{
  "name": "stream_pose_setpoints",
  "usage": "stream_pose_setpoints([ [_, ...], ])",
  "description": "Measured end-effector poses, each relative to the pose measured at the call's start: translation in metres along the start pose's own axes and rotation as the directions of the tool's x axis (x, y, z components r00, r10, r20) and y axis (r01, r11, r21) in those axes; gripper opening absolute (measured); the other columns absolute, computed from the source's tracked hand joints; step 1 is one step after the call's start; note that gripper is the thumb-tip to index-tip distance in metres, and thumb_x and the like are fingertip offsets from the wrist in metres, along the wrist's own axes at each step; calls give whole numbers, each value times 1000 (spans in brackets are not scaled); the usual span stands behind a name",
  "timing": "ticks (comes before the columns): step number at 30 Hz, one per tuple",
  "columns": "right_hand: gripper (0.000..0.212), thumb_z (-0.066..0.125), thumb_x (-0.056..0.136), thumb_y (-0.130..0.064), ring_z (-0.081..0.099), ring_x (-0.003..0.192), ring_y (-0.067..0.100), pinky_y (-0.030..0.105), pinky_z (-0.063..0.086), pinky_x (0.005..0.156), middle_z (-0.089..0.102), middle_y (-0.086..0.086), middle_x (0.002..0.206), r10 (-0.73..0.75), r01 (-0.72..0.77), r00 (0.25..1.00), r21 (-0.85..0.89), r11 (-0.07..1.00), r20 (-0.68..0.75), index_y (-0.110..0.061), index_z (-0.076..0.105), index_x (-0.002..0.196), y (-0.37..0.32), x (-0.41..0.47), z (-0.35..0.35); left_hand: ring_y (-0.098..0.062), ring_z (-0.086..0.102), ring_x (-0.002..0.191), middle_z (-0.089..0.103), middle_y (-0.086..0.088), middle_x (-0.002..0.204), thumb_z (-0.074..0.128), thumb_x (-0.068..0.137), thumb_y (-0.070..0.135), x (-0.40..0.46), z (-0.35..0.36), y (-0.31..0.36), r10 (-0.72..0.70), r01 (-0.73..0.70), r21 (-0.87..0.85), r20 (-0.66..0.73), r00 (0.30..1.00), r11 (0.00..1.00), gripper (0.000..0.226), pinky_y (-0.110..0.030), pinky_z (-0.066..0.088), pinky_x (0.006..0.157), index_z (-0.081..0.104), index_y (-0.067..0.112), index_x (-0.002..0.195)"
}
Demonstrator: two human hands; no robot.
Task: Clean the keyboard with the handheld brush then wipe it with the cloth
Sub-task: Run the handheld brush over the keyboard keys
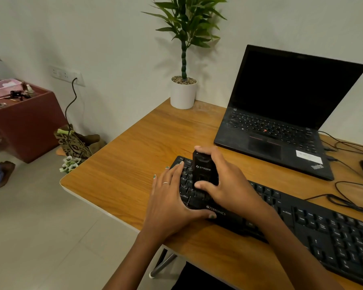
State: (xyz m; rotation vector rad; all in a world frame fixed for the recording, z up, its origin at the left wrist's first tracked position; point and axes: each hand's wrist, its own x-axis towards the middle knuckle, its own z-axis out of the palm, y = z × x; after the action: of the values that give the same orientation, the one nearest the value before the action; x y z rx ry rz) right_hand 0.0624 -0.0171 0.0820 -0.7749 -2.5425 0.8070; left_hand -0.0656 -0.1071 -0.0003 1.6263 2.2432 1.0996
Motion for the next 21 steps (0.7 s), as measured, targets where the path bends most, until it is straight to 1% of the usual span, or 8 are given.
stream_pose_setpoints([
  [1,74,72,81,-21,55,98,0,22,53,77,47,-29,110,11,-13,999,52,999,40,-52,25,130,1,-1,-1,-10,19,140,28,12,150,57,46,92,1,0,0,0,0,1,0,1000,1000,128,-50,26,113,20,27,150],
  [3,74,73,81,-20,58,94,3,26,56,75,50,-25,107,42,-47,997,83,995,58,-52,27,128,5,0,-6,-11,18,140,28,11,151,56,45,92,1,-1,0,-10,9,16,8,1000,1000,129,-50,26,113,18,28,150],
  [6,74,73,81,-23,60,93,11,32,56,75,53,-12,111,76,-75,994,17,997,-83,-47,25,133,15,4,-10,-12,16,141,25,11,152,55,45,93,-1,-1,0,-18,17,24,18,1000,1000,130,-50,24,114,16,28,151],
  [9,73,74,80,-21,60,98,6,27,56,77,52,-23,110,41,-39,999,104,994,-17,-49,28,130,11,0,-5,-13,18,141,27,10,152,56,46,92,0,-1,0,-8,8,15,14,1000,1000,129,-50,24,114,17,28,151],
  [11,73,74,80,-20,60,99,6,26,57,77,51,-24,111,38,-40,999,121,992,23,-50,29,129,10,0,-7,-13,16,142,27,10,152,56,46,92,0,-1,0,-11,11,17,13,1000,1000,129,-50,24,114,17,28,151],
  [14,73,72,81,-23,60,95,10,32,57,76,55,-12,114,72,-68,993,49,997,-88,-49,26,131,18,4,-9,-12,15,142,25,11,152,55,45,93,0,-1,1,-20,19,28,20,1000,999,130,-49,21,115,16,28,151],
  [18,72,73,81,-19,59,96,5,29,58,75,49,-26,109,31,-34,999,129,991,20,-51,30,129,11,0,-7,-14,17,143,27,10,152,54,46,94,1,0,-1,-6,6,24,14,1000,1000,130,-50,20,115,18,26,151],
  [21,73,73,81,-21,60,92,10,32,58,73,54,-12,112,85,-80,994,71,994,-64,-46,27,132,23,7,-15,-12,14,143,24,11,153,51,44,95,1,-1,-1,-16,15,38,18,1000,999,131,-49,18,116,16,27,151],
])
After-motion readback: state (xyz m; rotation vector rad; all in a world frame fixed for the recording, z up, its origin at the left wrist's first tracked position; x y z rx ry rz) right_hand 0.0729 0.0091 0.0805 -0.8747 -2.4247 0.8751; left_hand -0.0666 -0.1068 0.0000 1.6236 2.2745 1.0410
